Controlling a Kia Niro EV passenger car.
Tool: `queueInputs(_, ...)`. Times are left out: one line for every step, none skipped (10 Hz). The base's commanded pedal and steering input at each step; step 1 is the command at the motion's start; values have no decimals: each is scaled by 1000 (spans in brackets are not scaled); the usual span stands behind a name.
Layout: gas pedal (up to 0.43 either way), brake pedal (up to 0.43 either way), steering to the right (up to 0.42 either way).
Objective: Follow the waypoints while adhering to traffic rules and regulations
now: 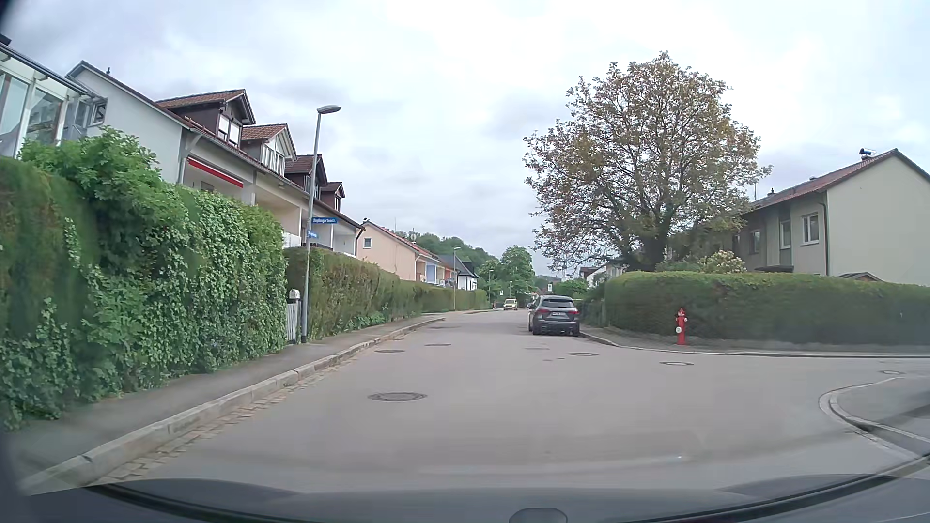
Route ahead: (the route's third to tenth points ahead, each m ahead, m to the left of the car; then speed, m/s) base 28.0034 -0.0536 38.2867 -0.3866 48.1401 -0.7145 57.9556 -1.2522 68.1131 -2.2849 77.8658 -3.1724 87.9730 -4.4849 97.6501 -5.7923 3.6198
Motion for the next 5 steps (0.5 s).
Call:
queueInputs(0,0,85)
queueInputs(0,0,87)
queueInputs(0,0,87)
queueInputs(0,0,86)
queueInputs(0,6,84)
